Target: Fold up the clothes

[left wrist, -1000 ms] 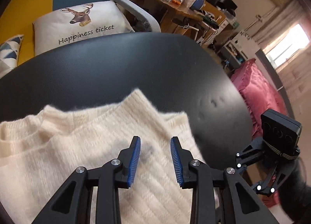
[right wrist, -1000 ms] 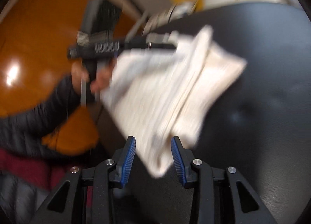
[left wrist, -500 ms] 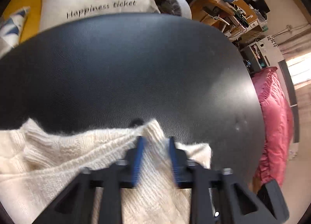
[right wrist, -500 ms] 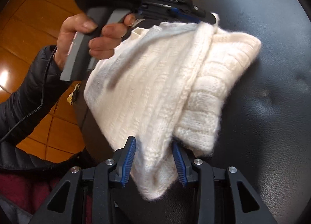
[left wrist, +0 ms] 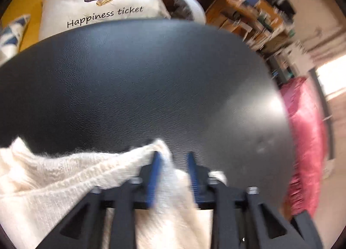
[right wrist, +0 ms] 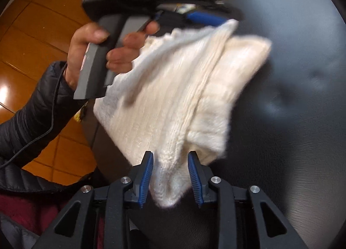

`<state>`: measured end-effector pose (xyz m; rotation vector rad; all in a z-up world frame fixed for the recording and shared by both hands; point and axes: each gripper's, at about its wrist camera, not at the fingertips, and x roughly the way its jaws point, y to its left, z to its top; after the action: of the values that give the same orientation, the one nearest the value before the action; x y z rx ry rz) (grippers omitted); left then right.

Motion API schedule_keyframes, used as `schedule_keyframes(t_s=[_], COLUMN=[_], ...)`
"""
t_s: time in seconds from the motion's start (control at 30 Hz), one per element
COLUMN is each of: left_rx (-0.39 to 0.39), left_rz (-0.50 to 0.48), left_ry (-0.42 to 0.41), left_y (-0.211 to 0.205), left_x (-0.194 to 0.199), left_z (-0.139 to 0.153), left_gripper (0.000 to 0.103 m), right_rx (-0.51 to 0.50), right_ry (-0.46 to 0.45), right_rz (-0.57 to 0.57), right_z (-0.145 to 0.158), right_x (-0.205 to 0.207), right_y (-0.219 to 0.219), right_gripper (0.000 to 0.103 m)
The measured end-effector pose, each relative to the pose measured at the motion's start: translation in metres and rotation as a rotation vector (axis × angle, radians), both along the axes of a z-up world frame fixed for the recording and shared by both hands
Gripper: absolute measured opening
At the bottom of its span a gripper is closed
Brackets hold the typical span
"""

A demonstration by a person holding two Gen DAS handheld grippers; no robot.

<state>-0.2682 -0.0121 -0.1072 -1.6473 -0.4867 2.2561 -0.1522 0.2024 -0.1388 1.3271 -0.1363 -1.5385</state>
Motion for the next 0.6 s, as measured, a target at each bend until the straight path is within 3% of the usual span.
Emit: schedule_keyframes(t_s=[0.17,0.27,0.33,0.43,0.5,0.6], left_rx=[0.106,0.084,0.048,-0.021,-0.068,0.026], left_rz=[0.085,0.135,0.174,0.240,0.269,0.309], left_ry=[0.111,0.162,0.158,0.130,0.075,0.138], left_y=[-0.046,-0.080,-0.102,-0.129,-0.145,-0.177], left_x=[0.022,0.051,0.082,0.127,0.154,0.205], left_z=[0.046,0.057,0.050,0.034,0.017,0.019], left_gripper=[0.043,0.044,0.044,0.045,0.043,0.043], right_rx=[-0.032,-0.015,0.020,0.169,0.134,0.110], right_ry=[0.116,0.155,0.145,0.057,0.030,0.071], right_rz=[-0.043,-0.042,-0.056,-0.124,-0.173,-0.239], right_z=[0.039,0.038,0.028,-0.007,-0.007,0.005], right_x=[0.003,0.002,0.002,-0.008,-0.010,-0.004], right_y=[-0.001,-0.036,-0.039,-0.053,-0.052,-0.051], right_gripper=[0.034,0.034,0.035,0.035,0.035,0.035])
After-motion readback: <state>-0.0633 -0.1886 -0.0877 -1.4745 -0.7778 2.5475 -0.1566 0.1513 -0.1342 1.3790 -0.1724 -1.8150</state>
